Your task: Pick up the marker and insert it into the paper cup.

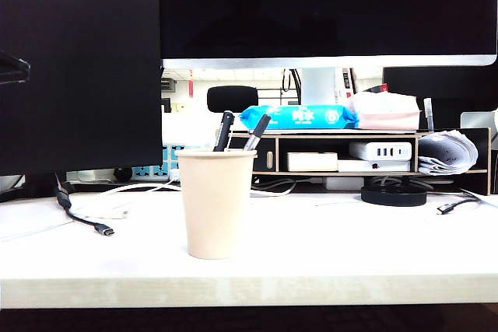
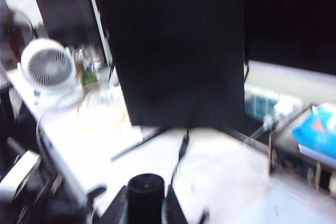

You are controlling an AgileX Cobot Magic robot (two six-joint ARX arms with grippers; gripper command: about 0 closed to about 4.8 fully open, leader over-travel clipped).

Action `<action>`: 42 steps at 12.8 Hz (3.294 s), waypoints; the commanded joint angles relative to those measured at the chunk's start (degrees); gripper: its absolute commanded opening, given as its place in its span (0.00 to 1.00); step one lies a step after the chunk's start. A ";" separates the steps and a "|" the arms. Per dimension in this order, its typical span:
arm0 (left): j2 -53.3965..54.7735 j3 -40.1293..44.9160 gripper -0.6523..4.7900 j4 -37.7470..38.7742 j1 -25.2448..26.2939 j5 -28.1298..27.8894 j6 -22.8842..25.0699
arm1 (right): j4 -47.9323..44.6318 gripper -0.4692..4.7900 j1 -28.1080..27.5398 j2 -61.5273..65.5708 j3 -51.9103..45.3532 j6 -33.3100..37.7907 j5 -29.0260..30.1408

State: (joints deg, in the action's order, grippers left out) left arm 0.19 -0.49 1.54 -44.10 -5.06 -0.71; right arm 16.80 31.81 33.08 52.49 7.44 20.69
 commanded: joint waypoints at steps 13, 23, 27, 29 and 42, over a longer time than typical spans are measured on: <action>0.00 -0.04 0.11 -0.33 0.00 0.15 0.24 | -62.01 0.08 9.90 45.75 -10.84 4.83 -1.73; 0.00 -0.04 0.11 -0.33 0.00 0.13 0.24 | -72.59 0.08 10.16 53.64 -14.40 0.87 -6.99; 0.00 -0.04 0.11 -0.33 0.00 0.15 0.24 | -77.07 0.08 10.29 54.77 -17.29 0.87 -7.72; 0.00 -0.04 0.11 -0.35 0.02 0.15 0.24 | -79.69 0.08 10.64 56.17 -17.29 0.66 -7.98; 0.00 -0.04 0.11 -0.33 0.02 0.15 0.24 | -84.78 0.08 10.91 59.21 -19.34 0.39 -9.22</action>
State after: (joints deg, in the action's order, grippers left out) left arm 0.19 -0.49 1.54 -44.07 -5.06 -0.71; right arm -66.57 42.63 92.51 33.15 8.05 11.57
